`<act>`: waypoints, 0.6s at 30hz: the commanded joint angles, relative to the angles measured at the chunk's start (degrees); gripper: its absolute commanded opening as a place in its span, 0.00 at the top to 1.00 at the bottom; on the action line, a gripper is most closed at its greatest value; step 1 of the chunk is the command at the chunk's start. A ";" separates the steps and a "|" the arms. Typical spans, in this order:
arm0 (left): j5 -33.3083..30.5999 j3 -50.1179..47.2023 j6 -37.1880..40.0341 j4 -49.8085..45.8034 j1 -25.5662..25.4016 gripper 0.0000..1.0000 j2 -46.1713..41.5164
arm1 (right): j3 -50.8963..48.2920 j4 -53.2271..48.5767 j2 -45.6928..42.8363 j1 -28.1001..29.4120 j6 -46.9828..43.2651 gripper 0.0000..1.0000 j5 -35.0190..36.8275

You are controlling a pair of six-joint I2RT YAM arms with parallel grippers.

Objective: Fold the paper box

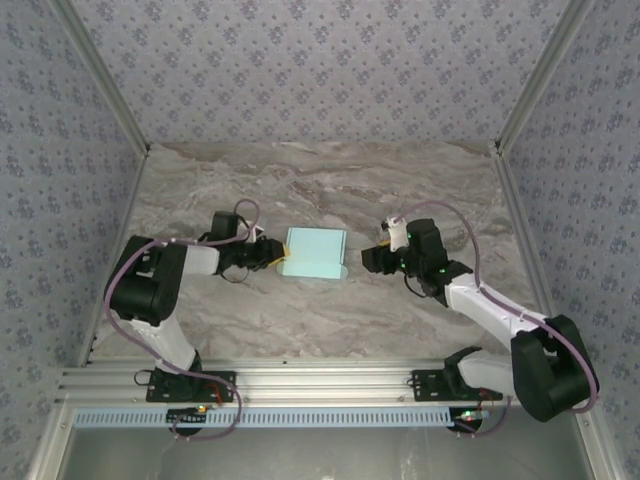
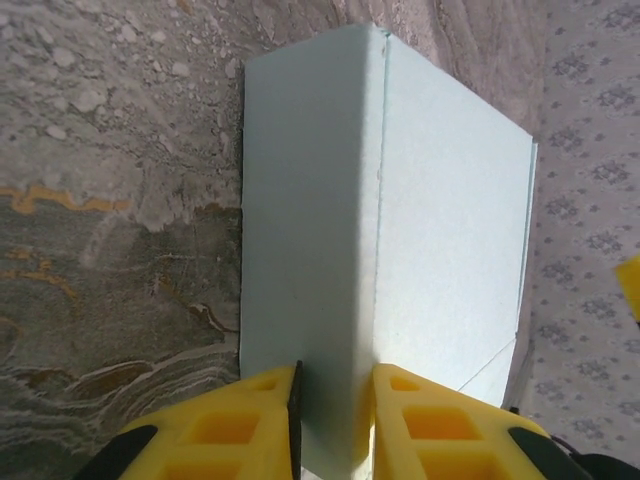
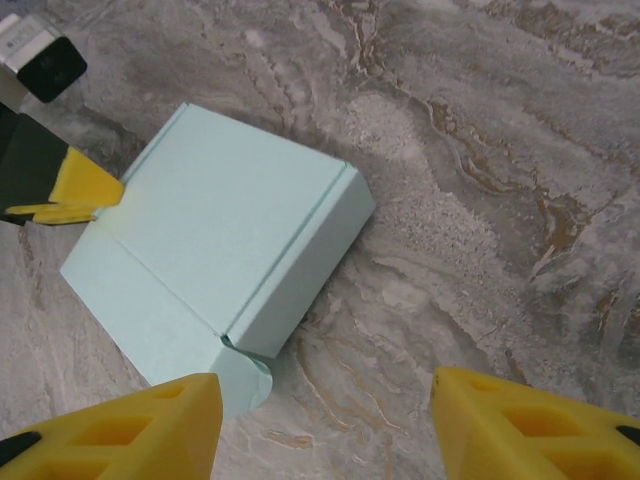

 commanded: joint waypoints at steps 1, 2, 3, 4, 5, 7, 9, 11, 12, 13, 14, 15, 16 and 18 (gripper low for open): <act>-0.90 -3.61 -3.42 0.79 2.04 0.78 4.09 | 1.30 1.08 1.90 -0.57 3.65 0.40 0.04; -0.34 -3.93 -3.93 1.87 2.40 0.78 4.34 | 2.30 0.00 2.78 -0.75 6.09 0.39 0.32; 0.02 -4.14 -4.39 2.66 2.82 0.78 4.58 | 4.18 -2.46 4.02 -1.27 9.57 0.38 0.37; 0.34 -4.27 -4.58 3.07 3.09 0.79 4.72 | 6.33 -5.20 5.39 -1.80 13.45 0.37 -0.20; 0.63 -4.18 -4.65 3.15 3.29 0.79 4.88 | 7.83 -6.57 6.74 -2.44 17.98 0.36 -1.87; 1.20 -4.50 -5.79 4.60 3.48 0.79 4.99 | 8.55 -3.39 9.75 -4.22 27.57 0.35 -9.33; 0.96 -4.35 -5.51 3.83 3.50 0.79 4.79 | 8.27 2.82 12.83 -4.76 35.62 0.34 -15.12; 0.45 -4.08 -4.48 2.59 3.49 0.78 4.62 | 9.76 5.54 15.98 -4.41 39.03 0.33 -17.80; 0.32 -4.00 -3.99 1.95 3.44 0.78 4.68 | 11.39 4.47 17.62 -4.18 39.57 0.32 -18.31; 0.30 -3.86 -3.73 1.59 3.50 0.78 4.72 | 13.16 3.18 19.66 -3.81 40.01 0.31 -18.82; 0.22 -3.78 -3.70 1.33 3.50 0.78 4.72 | 14.59 3.01 21.45 -3.60 40.59 0.31 -19.93; 0.28 -3.78 -3.70 1.18 3.49 0.78 4.59 | 16.07 3.00 23.65 -3.13 42.08 0.30 -21.16; 0.18 -3.80 -3.61 1.09 3.46 0.78 4.38 | 17.28 3.64 25.86 -2.69 43.57 0.27 -22.66; -0.24 -3.96 -3.36 0.72 3.45 0.78 3.89 | 19.93 3.92 29.40 -1.66 45.64 0.24 -24.32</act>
